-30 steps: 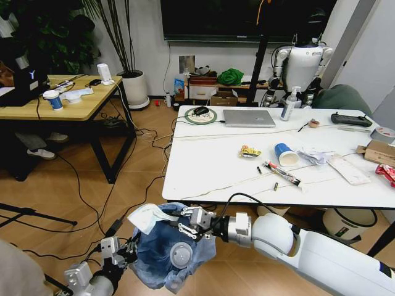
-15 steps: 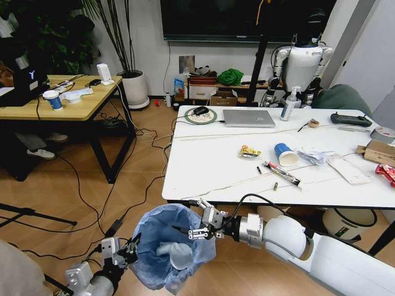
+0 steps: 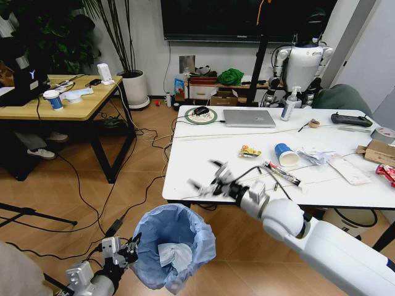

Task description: Pick up the trash bin and place the trash from the table into it.

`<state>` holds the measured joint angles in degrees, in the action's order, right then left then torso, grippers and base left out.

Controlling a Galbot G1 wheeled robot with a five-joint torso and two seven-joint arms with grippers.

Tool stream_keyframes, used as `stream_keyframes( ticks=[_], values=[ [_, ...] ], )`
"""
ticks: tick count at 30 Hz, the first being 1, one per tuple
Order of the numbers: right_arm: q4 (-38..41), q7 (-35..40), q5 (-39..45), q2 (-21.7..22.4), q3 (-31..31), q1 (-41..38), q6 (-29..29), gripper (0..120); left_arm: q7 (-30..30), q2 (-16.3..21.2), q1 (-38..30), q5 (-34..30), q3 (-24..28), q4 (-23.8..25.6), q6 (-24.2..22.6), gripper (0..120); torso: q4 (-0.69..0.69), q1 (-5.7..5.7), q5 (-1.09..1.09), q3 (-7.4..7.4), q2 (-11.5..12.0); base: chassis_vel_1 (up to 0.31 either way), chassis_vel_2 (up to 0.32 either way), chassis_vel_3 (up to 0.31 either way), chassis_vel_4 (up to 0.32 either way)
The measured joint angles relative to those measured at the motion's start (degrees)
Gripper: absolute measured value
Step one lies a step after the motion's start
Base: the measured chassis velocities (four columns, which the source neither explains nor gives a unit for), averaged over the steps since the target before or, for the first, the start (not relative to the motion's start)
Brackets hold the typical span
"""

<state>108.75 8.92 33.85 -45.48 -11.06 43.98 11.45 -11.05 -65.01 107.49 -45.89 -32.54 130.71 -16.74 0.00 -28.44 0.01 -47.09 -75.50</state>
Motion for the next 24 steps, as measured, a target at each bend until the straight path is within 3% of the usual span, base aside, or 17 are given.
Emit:
stream_keyframes(
  ticks=[7,15,24],
  values=[
    [-1.67,7.22,5.37,2.45,10.55,5.78,6.59,100,0.04,0.10,-0.90,-0.04,0.22,-0.41,0.15,0,-0.01,0.00,0.02,0.00,0.00,0.000,0.000,0.000,0.000],
    [-0.27,9.49,10.29,3.97,20.74,14.03,8.62,96,-0.11,0.59,-2.55,-0.61,0.62,-1.01,0.22,0,-0.01,0.00,0.00,0.00,0.00,0.000,0.000,0.000,0.000],
    [4.47,12.38,11.33,3.40,25.60,22.54,11.07,99,-0.59,1.38,-3.71,-1.79,0.66,-1.29,0.11,0,-0.01,0.00,-0.01,0.01,-0.01,0.000,0.000,0.000,0.000]
  ],
)
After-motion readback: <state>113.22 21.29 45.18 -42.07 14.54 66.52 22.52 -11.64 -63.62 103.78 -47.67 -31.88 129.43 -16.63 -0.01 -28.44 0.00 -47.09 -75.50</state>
